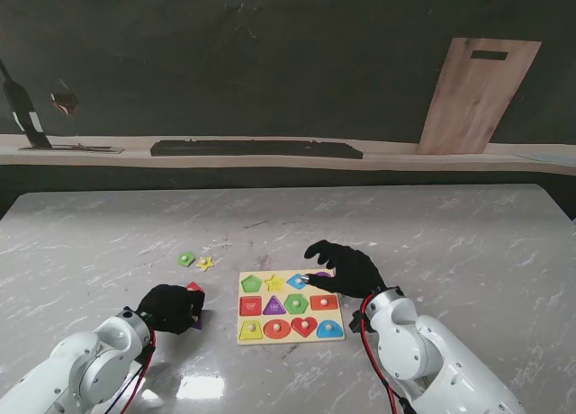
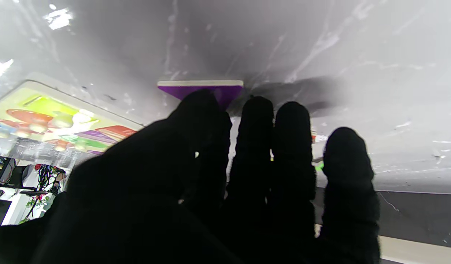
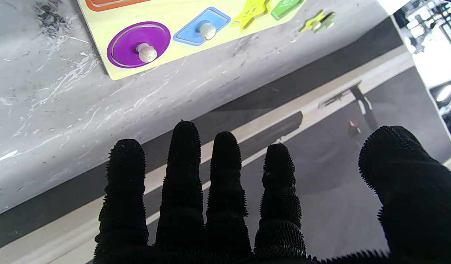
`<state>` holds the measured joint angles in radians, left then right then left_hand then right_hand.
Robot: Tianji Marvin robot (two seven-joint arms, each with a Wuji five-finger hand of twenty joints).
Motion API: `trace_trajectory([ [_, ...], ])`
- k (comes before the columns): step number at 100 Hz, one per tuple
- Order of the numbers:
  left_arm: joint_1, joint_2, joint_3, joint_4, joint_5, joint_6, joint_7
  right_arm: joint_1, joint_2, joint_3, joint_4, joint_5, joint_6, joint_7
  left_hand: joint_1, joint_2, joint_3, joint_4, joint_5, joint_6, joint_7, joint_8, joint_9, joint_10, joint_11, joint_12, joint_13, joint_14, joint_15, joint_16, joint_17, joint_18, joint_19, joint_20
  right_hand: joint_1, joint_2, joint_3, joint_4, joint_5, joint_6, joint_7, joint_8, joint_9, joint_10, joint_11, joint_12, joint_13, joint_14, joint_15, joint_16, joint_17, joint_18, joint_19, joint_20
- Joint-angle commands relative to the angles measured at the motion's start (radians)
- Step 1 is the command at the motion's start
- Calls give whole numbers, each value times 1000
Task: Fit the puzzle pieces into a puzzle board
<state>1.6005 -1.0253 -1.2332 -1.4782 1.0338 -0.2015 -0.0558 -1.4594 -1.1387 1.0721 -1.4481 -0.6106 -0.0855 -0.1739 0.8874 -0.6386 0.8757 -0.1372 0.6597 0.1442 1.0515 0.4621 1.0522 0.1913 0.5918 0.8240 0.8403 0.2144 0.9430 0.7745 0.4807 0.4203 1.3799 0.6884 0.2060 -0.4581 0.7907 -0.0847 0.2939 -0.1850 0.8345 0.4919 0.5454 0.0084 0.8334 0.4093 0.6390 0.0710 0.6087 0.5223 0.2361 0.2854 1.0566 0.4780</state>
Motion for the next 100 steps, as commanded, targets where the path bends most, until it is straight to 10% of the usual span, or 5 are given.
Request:
trace_trajectory([
  [1,9,0,9,21,4,-1,7,-6,0,-2,-5,-6,1,-3,-3,-33,62,-16,44,15,50,20,28,44,32,-7,54,-23,41,1,19,-5,48,26,-32,21,-7,32,10,-33,2,8,22,-31,13,10,16,-26,17,11,-2,6,18,14],
  [100,0,-8,21,-94,20,18,10,5,-2,-10,6,18,-4,8,-59,-61,182,31,39,24,71,75,35,58,92,13,74,-12,84,-1,43,19,79,29,-30,22,-7,32,9,-37,0,9,20,-29,13,10,14,-25,16,11,-4,5,17,14],
])
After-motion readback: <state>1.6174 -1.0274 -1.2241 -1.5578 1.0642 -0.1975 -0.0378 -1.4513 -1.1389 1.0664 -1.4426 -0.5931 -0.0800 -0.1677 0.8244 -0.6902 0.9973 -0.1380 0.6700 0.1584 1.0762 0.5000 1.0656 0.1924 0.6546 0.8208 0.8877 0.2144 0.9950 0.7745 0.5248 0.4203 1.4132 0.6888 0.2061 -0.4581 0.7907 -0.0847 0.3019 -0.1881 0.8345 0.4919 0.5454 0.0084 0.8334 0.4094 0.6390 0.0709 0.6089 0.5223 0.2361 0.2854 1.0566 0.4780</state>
